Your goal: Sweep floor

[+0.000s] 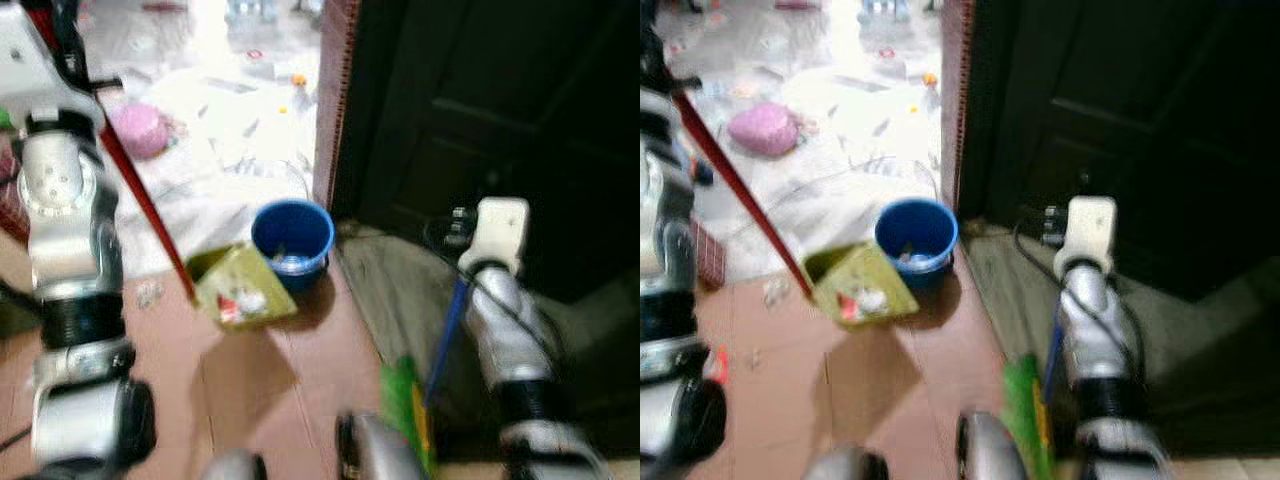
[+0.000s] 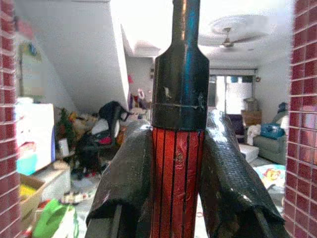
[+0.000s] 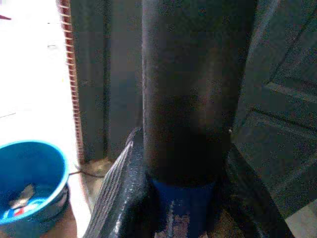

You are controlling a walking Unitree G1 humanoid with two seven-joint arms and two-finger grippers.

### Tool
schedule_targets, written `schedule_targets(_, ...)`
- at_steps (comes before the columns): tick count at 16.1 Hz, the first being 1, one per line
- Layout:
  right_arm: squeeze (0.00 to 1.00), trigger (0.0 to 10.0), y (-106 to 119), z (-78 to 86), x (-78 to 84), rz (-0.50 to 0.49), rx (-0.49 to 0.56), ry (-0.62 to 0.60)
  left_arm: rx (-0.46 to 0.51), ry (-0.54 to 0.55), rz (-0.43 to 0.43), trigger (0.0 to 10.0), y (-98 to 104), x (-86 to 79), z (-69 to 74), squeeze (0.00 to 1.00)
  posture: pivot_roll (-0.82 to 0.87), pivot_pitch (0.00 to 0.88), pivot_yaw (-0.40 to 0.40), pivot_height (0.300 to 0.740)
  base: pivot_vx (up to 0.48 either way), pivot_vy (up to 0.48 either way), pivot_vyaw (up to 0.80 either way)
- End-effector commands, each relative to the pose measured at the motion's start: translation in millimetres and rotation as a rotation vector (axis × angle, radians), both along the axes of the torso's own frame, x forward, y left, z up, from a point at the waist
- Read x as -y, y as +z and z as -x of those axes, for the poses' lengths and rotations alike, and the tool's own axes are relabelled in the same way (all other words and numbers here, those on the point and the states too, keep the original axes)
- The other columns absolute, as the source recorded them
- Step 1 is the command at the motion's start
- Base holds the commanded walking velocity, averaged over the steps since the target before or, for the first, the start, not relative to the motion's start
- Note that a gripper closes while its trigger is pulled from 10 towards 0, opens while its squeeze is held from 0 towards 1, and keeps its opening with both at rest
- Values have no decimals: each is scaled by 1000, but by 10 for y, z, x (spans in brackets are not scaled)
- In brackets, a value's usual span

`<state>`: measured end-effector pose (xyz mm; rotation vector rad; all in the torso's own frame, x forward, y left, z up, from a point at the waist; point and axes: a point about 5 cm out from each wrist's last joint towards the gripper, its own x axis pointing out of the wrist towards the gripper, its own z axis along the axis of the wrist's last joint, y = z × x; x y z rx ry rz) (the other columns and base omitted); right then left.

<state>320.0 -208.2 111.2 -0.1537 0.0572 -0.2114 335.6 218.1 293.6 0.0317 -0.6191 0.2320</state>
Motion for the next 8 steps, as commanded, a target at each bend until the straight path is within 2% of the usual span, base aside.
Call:
schedule_targets(1, 0, 10000, 95, -17, -12, 8, 42, 4, 136, 12, 13, 10000, 273, -39, 84, 0, -80, 124, -3, 740, 465, 0, 0)
schedule_targets(8, 0, 10000, 95, -11, -43, -3, 45, 20, 168, 41, 0, 10000, 331, -25, 70, 0, -80, 127, -5, 740, 469, 0, 0)
